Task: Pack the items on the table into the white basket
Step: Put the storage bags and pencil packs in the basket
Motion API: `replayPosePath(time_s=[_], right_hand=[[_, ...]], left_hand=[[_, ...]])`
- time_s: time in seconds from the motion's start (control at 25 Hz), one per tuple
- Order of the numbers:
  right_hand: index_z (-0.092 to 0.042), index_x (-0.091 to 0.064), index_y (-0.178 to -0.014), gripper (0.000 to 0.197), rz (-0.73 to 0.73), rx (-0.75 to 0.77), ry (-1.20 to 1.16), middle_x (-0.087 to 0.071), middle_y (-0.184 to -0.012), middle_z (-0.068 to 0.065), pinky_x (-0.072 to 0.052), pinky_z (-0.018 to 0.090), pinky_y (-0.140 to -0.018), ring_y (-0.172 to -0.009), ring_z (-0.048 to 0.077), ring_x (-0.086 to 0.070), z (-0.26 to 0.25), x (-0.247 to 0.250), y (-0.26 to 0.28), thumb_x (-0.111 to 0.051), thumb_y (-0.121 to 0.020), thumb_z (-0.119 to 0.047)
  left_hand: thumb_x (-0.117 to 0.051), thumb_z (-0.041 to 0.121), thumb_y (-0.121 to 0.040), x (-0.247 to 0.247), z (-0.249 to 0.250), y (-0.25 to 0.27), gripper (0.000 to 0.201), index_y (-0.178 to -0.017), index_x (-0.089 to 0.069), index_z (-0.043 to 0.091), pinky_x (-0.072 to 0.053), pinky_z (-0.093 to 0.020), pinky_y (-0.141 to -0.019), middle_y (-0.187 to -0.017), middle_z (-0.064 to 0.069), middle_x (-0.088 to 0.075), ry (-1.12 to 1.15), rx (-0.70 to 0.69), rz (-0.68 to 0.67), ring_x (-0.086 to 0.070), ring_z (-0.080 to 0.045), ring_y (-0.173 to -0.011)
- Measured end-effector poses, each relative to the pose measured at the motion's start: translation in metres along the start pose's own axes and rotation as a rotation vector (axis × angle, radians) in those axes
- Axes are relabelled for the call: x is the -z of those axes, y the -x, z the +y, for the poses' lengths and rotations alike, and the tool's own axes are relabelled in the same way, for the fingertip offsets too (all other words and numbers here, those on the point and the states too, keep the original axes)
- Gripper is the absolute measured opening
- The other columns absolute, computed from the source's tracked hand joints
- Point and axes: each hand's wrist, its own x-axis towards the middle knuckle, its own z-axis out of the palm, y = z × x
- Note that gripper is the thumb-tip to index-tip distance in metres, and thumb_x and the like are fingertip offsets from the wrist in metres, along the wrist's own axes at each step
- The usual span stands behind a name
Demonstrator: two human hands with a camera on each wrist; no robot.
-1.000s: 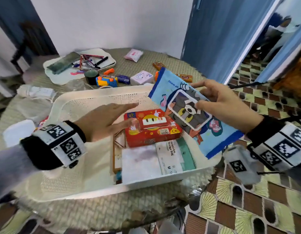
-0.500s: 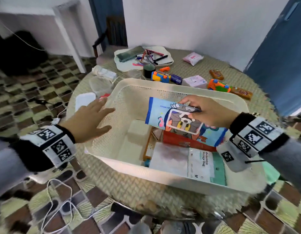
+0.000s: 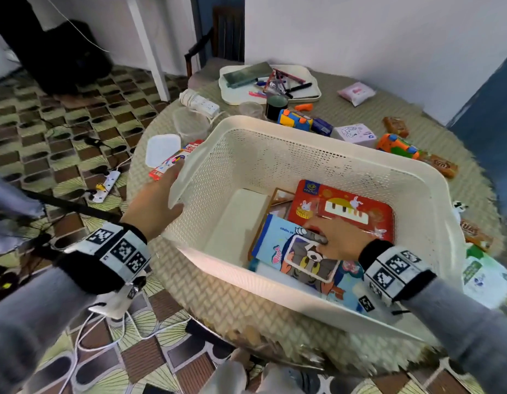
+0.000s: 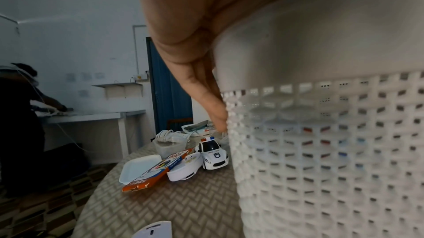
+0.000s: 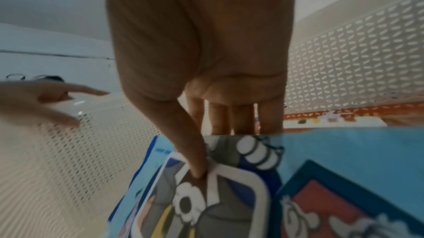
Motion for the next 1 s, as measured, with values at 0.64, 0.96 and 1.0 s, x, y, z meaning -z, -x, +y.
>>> replayPosePath(time_s=[0.64,0.96,1.0], right_hand=[[-0.042,-0.012,-0.149,0.09,-0.193,0.183,0.409,-0.009,-0.158,0.002,-0.04,0.047,-0.102,-0.131,0.033,-0.032,-0.011,-0.05,-0.026,-0.068,-0.079,-0.052],[-0.033,-0.027,-0.148,0.096,-0.276,0.167,0.254,-0.025,-0.146,0.005,-0.032,0.04,-0.11,-0.13,0.031,-0.035,0.009,-0.037,-0.023,-0.082,-0.07,-0.032],[-0.031,-0.03,-0.146,0.095,-0.263,0.186,0.224,-0.03,-0.143,0.004,-0.032,0.038,-0.109,-0.129,0.028,-0.037,0.011,-0.036,-0.023,-0.084,-0.068,-0.031]], left_hand=[[-0.066,0.008,-0.086,-0.003,0.002,0.005,0.083,-0.15,-0.02,0.031,-0.046,-0.048,-0.092,-0.125,-0.019,-0.057,0.034,0.08,0.021,-0.057,-0.037,-0.104],[-0.064,0.009,-0.088,-0.001,0.01,0.009,0.08,-0.151,-0.019,0.029,-0.045,-0.044,-0.085,-0.114,-0.026,-0.059,-0.002,0.111,0.022,-0.057,-0.039,-0.099],[-0.064,0.01,-0.088,-0.001,0.01,0.009,0.079,-0.151,-0.02,0.029,-0.045,-0.044,-0.085,-0.114,-0.026,-0.059,-0.004,0.117,0.022,-0.058,-0.039,-0.099]])
